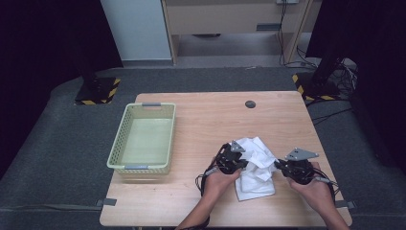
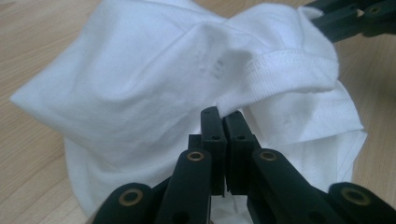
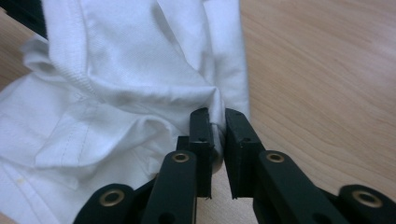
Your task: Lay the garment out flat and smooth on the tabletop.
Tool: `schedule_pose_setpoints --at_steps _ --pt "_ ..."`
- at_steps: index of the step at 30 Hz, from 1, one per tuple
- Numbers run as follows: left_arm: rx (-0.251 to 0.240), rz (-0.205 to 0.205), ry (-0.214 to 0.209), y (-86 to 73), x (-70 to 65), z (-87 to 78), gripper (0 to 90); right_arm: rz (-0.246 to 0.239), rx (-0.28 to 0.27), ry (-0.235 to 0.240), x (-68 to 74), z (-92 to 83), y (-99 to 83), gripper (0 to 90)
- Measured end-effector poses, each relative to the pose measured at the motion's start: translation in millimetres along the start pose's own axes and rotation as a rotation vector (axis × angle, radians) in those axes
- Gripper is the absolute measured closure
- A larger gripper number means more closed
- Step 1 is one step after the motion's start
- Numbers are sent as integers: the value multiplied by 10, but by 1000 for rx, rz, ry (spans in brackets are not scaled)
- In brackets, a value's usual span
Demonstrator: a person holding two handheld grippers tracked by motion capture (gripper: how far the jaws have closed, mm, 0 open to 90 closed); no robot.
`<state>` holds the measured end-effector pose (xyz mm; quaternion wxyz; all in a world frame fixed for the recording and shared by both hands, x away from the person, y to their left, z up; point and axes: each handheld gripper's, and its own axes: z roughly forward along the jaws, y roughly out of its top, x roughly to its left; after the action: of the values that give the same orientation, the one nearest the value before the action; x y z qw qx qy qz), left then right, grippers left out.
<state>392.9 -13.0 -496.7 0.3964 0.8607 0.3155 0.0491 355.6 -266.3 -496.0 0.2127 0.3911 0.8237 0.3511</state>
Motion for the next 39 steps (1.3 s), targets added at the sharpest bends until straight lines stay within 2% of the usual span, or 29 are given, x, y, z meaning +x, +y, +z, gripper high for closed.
schedule_pose_setpoints --at_steps 6,10,14,18,22,24,26,28,31,34,36,37,39 --pt "0 12 1 18 -23 -10 887 -44 -61 -2 51 -271 7 637" --pt "-3 18 1 27 -46 -13 886 -73 -89 7 124 -347 4 576" --pt "-2 19 0 29 -45 -17 885 -117 -107 29 222 -310 29 532" --pt "0 23 -3 35 -47 -17 885 -134 -107 57 312 -209 21 504" --pt "-1 23 -4 36 -48 -24 884 -194 -101 42 399 -120 24 447" --pt "-4 22 -5 39 -51 -33 884 -218 -92 32 428 -78 41 458" --pt "-10 21 -4 42 -50 -48 883 -225 -77 23 433 -39 65 522" --pt "-9 25 -2 44 -51 -63 878 -218 -71 29 426 -14 91 674" --pt "-5 23 11 25 -56 -90 833 -193 -77 43 410 -3 133 818" --pt "-12 31 23 -6 -69 -158 733 -144 -79 53 374 -2 181 842" --pt "-29 50 49 -35 -87 -238 664 -117 -77 54 344 3 211 843" --pt "-38 64 55 -53 -91 -288 660 -105 -75 52 329 4 225 844" --pt "-51 66 58 -71 -96 -336 625 -94 -73 47 299 4 252 843"
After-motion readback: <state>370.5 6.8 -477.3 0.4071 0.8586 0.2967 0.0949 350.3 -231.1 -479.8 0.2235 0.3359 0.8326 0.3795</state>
